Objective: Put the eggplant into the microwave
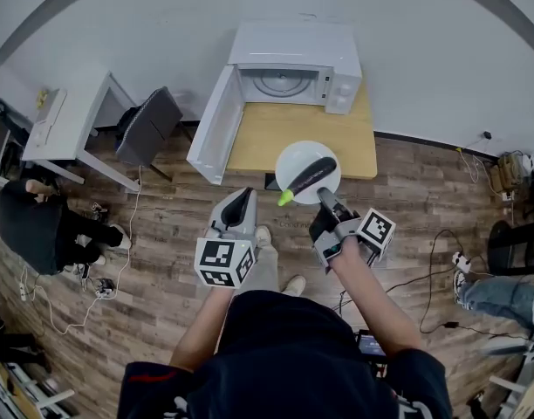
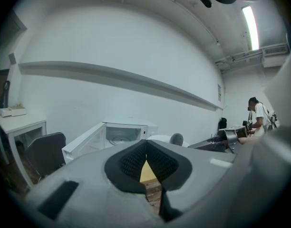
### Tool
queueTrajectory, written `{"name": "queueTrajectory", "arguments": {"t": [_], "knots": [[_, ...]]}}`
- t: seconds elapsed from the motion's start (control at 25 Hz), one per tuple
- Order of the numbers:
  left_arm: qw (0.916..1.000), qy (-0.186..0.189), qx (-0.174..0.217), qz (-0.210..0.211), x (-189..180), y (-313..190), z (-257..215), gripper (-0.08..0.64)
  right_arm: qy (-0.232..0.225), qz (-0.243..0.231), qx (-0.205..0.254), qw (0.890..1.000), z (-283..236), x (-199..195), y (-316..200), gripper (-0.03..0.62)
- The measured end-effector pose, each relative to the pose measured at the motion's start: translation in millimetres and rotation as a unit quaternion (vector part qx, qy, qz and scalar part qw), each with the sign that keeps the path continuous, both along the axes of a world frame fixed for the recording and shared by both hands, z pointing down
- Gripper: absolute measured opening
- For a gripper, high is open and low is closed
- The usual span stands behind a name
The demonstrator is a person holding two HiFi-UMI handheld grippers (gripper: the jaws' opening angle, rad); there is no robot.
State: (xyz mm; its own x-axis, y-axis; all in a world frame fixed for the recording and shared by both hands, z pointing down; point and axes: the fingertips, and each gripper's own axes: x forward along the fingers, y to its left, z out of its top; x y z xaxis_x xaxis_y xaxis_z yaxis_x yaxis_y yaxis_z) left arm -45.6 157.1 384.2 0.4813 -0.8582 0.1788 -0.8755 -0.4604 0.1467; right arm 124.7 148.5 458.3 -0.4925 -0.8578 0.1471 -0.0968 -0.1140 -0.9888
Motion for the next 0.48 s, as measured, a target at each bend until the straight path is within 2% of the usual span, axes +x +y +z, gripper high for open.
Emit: {"name": "queueTrajectory", "arguments": {"t": [0.48], "knots": [[0.9999, 0.003, -0.001, 0.017, -3, -108, -2, 0.017, 0.006, 0.008, -0.006, 1.0, 0, -8, -101, 0.02]]}}
